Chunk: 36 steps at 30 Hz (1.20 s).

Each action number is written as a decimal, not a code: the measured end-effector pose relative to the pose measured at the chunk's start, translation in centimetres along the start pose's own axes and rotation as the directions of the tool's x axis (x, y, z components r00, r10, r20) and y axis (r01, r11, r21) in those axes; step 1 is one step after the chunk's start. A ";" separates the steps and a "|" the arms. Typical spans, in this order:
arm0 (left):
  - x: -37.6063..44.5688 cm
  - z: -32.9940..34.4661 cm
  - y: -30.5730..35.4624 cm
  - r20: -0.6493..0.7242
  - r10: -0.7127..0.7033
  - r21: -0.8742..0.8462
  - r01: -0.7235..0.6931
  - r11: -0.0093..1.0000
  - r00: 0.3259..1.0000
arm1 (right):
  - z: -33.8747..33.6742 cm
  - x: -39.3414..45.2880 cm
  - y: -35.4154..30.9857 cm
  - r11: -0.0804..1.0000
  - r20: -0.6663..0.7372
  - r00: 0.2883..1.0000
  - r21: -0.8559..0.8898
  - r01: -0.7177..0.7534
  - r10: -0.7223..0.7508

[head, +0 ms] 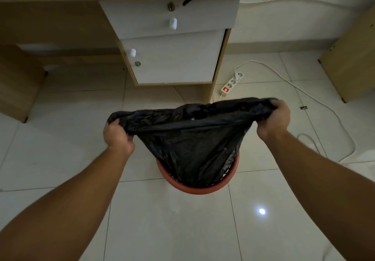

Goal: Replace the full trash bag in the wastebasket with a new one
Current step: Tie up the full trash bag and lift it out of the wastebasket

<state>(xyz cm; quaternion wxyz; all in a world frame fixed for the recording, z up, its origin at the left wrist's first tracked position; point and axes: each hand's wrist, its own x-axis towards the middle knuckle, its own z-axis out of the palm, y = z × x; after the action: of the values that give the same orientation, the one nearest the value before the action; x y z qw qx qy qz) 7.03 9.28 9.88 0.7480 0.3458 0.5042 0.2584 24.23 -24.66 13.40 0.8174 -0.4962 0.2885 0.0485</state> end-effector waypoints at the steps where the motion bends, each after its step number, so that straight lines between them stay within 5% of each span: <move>1: -0.3 -0.4 0.1 -0.014 0.012 0.010 -0.012 1.000 1.000 | -0.7 -0.2 -0.1 1.000 -0.040 0.999 0.009 0.012 -0.011; 5: -2.3 -1.0 0.8 -0.053 -0.009 -0.024 0.008 1.000 0.999 | -2.7 -1.6 -1.1 0.999 -0.179 0.983 -0.020 0.033 -0.036; 8: -3.1 -1.6 2.1 0.060 -0.111 0.010 0.110 0.994 0.992 | -3.0 -2.5 -2.2 0.990 -0.089 0.995 -0.127 -0.066 0.055; 12: -3.3 -2.3 3.0 0.159 -0.156 0.051 0.150 0.987 0.975 | -2.7 -3.0 -3.4 1.000 -0.047 0.999 0.003 0.003 -0.003; 17: -3.7 -3.3 2.9 -0.031 -0.040 -0.041 0.038 0.998 0.999 | -2.4 -3.9 -2.8 0.991 -0.249 0.967 0.110 0.081 -0.052; 21: -4.6 -3.0 2.3 -0.063 -0.026 0.021 0.027 0.999 0.998 | -3.0 -4.6 -2.6 0.985 -0.250 0.964 0.117 0.126 -0.093; 26: -5.2 -1.6 3.0 0.072 -0.038 -0.143 0.048 0.988 0.997 | -2.4 -5.4 -2.8 0.888 0.010 0.901 -0.169 0.428 -0.433; 32: -6.7 -0.2 3.8 0.371 -0.068 -0.252 0.171 0.952 0.926 | -1.4 -5.0 -3.3 0.964 0.140 0.963 -0.104 0.244 -0.228; 36: -6.9 -0.9 4.0 0.560 -0.022 -0.189 0.153 0.970 0.828 | -1.5 -4.2 -2.8 0.920 0.134 0.958 -0.274 0.280 -0.252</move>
<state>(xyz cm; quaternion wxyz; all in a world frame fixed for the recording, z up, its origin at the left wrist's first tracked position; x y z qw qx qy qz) 3.60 6.94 16.77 0.9071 0.2949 0.2488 0.1682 21.16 -26.48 17.29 0.7476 -0.6424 0.1683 0.0025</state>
